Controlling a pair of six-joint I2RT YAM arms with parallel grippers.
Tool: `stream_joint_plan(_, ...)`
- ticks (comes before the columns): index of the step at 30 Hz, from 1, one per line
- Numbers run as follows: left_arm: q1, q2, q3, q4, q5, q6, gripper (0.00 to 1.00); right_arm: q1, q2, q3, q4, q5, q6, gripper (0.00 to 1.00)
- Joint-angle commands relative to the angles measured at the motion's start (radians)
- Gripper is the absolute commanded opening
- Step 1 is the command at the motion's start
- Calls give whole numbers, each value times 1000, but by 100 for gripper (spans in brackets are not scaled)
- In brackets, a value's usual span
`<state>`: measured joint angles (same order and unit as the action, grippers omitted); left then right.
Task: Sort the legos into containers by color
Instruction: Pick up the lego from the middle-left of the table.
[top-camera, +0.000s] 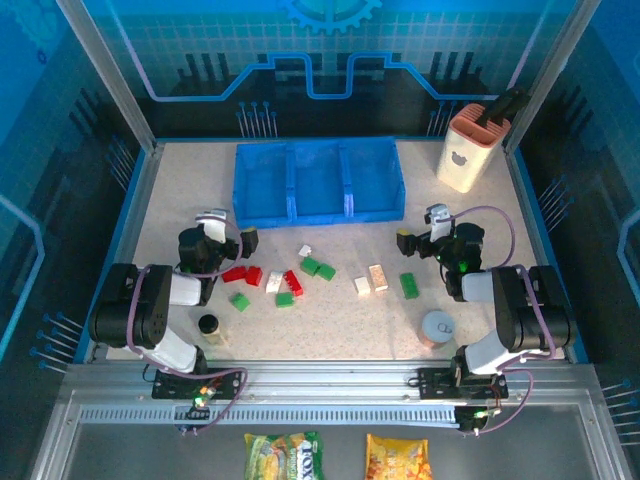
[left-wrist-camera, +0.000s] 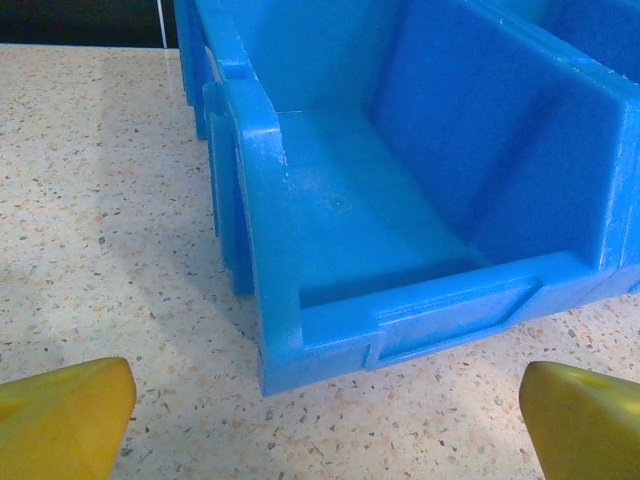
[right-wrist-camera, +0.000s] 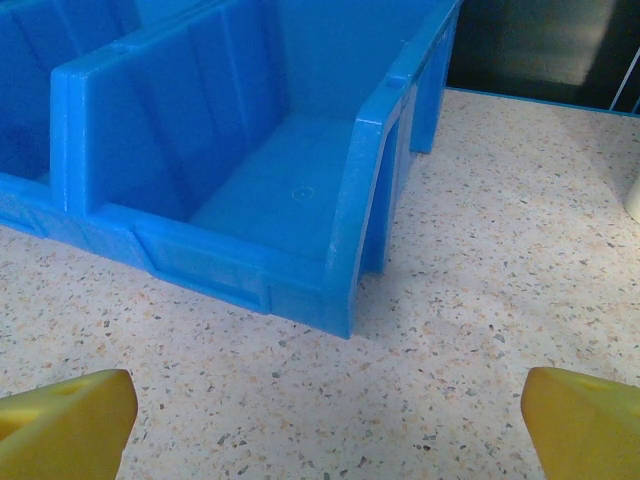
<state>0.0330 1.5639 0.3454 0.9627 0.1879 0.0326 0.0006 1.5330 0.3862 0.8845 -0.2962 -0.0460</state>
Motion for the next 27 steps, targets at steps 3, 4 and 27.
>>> stream_joint_plan(3,8,-15,18,-7,-7,0,99,-11,2,-6,37,-13,-12,100)
stream_joint_plan(4,9,-15,18,-7,-7,0,99,-11,3,-5,37,-13,-12,100)
stream_joint_plan(27,-138,-320,208,-632,-389,14,99,101,-270,76,-422,310,16,100)
